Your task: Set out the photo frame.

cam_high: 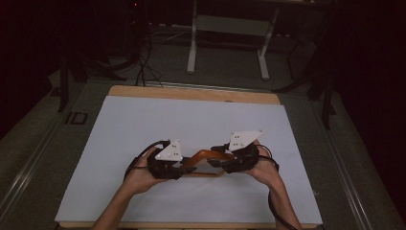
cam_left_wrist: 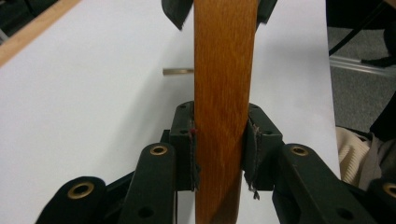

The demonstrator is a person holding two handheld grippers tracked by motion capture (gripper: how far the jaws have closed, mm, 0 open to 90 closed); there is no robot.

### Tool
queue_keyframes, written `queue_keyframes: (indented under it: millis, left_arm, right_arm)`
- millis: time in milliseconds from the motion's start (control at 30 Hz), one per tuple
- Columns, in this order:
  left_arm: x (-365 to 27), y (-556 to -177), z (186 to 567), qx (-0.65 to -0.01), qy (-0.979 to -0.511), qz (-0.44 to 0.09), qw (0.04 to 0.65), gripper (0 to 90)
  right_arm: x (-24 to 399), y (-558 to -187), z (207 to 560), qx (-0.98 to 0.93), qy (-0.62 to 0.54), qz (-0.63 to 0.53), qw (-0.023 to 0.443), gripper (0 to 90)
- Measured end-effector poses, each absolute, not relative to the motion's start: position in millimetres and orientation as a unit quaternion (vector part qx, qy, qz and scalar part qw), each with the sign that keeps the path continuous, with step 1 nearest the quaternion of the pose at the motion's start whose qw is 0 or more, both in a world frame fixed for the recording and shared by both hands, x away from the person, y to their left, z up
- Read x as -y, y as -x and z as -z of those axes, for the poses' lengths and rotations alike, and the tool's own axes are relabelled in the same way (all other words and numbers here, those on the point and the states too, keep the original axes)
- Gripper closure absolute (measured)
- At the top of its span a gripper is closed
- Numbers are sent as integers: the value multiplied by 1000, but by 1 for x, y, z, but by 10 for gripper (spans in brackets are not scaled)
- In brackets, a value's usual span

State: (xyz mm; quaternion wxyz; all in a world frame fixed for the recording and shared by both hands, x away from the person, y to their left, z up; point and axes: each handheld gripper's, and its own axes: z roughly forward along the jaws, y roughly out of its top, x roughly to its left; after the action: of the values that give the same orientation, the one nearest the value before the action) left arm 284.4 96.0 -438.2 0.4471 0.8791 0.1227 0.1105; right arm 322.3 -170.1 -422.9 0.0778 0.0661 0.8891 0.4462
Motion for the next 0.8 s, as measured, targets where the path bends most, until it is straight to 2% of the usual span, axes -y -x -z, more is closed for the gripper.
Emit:
queue_keyframes:
  millis: [233,367,433,500,533,800]
  left_arm:
    - [-109,-285,431,-143,-858,-134,474,660]
    - [-111,-290,435,-165,-844,-118,496,611]
    - [-113,-292,435,-174,-841,-112,499,527]
    - [-115,-294,436,-182,-838,-104,503,495]
    - [-116,-295,436,-185,-836,-99,507,448]
    - [-125,-298,438,-195,-807,-68,553,380]
  right_arm:
    - [169,-318,423,-891,-38,-446,75,671]
    - [170,-314,425,-887,-40,-450,92,682]
    - [172,-312,425,-887,-40,-451,94,683]
    - [173,-312,426,-886,-38,-452,96,683]
    - [174,-311,426,-885,-40,-454,97,683]
    - [183,-307,430,-879,-53,-462,103,683]
